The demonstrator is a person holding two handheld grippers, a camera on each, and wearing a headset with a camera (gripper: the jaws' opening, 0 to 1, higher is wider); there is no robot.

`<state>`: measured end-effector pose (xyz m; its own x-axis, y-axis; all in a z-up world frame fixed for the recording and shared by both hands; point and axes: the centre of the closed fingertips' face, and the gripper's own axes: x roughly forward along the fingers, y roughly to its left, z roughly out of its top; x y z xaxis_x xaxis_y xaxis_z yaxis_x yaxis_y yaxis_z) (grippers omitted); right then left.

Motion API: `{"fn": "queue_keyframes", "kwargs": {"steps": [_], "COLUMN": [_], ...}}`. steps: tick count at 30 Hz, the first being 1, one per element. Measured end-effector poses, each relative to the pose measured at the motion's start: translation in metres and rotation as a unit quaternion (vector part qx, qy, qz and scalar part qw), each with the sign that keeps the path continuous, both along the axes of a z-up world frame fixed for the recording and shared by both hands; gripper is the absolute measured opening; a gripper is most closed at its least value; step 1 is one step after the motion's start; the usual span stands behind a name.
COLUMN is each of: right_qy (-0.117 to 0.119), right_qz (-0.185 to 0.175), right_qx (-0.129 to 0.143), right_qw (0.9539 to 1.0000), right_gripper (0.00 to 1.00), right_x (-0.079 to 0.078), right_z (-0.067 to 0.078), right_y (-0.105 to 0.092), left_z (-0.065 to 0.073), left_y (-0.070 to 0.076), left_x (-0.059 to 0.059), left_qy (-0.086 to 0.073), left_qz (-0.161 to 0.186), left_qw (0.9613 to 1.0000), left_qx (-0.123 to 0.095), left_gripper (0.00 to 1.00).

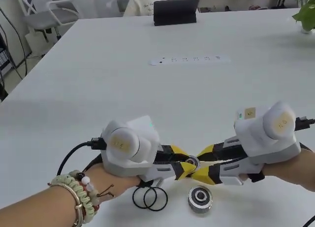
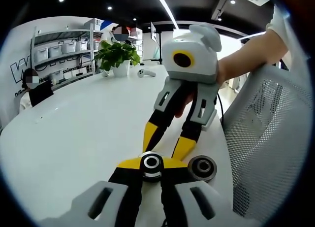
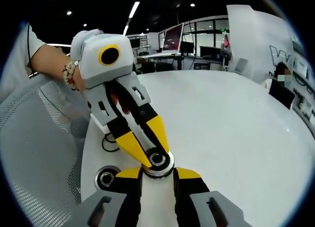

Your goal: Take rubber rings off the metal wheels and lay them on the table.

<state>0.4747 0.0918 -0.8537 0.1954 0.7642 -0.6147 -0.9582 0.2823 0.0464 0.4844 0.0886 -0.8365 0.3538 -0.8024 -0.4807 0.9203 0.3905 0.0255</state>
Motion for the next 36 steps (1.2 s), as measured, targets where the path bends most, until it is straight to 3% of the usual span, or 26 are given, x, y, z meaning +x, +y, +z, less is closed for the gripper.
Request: {"fn": "queue_keyframes", "kwargs": {"steps": [7,13,17,27,29,33,36], "right_qy": [-0.002,0.011,0.020,0.005,0.009,0.050,0.063], "right_qz": [0.008,0.001,-0.007,-0.003,-0.009,-0.054,-0.081], "right_qx": [-0.007,-0.006,-0.009,-0.026,-0.029,-0.016,0.001], "right_qw": [0.9999,0.9999,0.9997,0.9996,0.9995,0.9972,0.9948], "right_gripper": [0.19,0.16,0.08,0.01,0.00,0.00,0.00], "right_x": [-0.001,-0.001,0.000,0.003,0.004,0.008,0.015], "right_z": [0.000,-0.001,-0.003,-0.003,-0.003,-0.002,0.002], "right_y": [-0.002,-0.006,-0.010,-0.011,-0.012,-0.015,-0.017], "left_z": [0.000,0.000,0.000,0.000,0.000,0.000,0.001], "left_y": [0.000,0.000,0.000,0.000,0.000,0.000,0.000], "left_x": [0.000,0.000,0.000,0.001,0.001,0.001,0.002], "left_qy": [0.000,0.000,0.000,0.001,0.000,-0.001,-0.002], "left_qz": [0.001,0.002,0.003,0.004,0.004,0.004,0.006], "left_qw": [1.0000,1.0000,1.0000,1.0000,1.0000,1.0000,1.0000], "left_qx": [-0.002,-0.003,-0.004,-0.006,-0.006,-0.005,-0.004], "left_gripper": [0.08,0.08,0.08,0.08,0.08,0.08,0.08]}}
